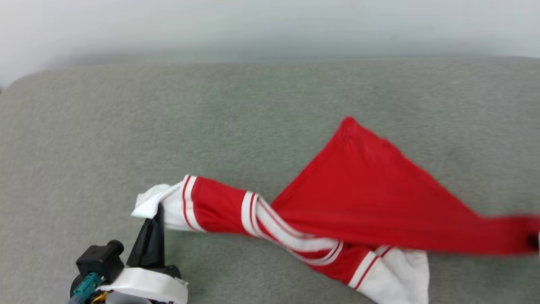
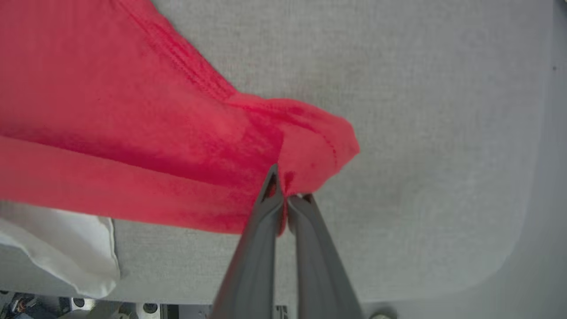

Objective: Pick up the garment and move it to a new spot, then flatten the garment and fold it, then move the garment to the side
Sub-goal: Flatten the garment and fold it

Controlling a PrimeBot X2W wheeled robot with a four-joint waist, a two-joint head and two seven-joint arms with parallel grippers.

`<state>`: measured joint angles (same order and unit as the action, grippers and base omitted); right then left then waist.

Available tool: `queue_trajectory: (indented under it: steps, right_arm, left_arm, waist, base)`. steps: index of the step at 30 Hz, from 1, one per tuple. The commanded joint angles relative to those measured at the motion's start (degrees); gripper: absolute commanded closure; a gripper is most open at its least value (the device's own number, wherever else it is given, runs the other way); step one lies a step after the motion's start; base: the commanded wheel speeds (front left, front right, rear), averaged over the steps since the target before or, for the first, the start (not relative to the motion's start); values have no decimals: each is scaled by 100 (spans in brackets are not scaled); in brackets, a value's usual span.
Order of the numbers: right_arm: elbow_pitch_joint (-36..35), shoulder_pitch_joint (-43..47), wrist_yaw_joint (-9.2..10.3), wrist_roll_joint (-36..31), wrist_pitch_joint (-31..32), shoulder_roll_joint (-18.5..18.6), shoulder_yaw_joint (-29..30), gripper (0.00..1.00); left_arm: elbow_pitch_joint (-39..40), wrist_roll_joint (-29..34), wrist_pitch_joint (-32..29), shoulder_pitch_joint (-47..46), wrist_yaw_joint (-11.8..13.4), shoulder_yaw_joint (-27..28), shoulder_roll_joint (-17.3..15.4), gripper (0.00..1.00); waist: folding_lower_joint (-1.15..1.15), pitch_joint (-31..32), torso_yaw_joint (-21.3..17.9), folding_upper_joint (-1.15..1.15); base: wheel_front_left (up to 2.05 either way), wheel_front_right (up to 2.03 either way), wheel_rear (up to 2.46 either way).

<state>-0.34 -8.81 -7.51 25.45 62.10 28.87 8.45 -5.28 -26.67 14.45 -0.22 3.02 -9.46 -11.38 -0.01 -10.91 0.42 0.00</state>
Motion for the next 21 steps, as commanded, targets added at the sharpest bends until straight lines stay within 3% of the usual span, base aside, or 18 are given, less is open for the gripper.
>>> queue_trajectory:
  steps: [1, 8, 9, 10, 11, 12, 16, 21]
  right_arm:
    - [-22, 185, 5, 49, 20, -111, 31, 100]
    - [-205, 1950, 5, 78, -4, -947, 275, 100]
    - [-181, 2102, 5, 91, 1, -1057, 263, 88]
    - [-177, 2194, 5, 123, -57, -1176, 248, 64]
    - [-201, 2227, 4, 140, -168, -1270, 232, 16]
    - [-205, 2253, 4, 151, -265, -1342, 238, 0]
    - [-280, 2078, 4, 72, -950, -1500, 345, 0]
    - [-320, 1614, 4, -89, -2266, -1568, 622, 0]
  left_arm:
    - [-25, -31, 0, 54, 11, 49, -54, 100]
    - [-86, -46, -96, 171, 38, 7, -110, 100]
    - [-102, -45, -103, 172, 23, -4, -127, 100]
    - [-119, -59, -118, 171, 10, -3, -140, 100]
    - [-133, -76, -123, 172, -7, -4, -145, 100]
    - [-140, -67, -131, 177, -15, -9, -161, 100]
    - [-95, -41, -186, 179, 28, -43, -180, 100]
    - [38, -19, -256, 104, 57, -71, -206, 100]
  waist:
    - [1, 236, -265, 0]
    - [1, 430, -528, 0]
    - [1, 439, -547, 0]
    - [1, 443, -567, 0]
    - [1, 456, -592, 0]
    - [1, 459, -614, 0]
    - [1, 450, -660, 0]
    - [1, 365, -636, 0]
  base:
    - [0, 0, 0]
    - [0, 0, 0]
    - [0, 0, 0]
    - [0, 0, 0]
    - [0, 0, 0]
    - [0, 0, 0]
    - [0, 0, 0]
    - [0, 0, 0]
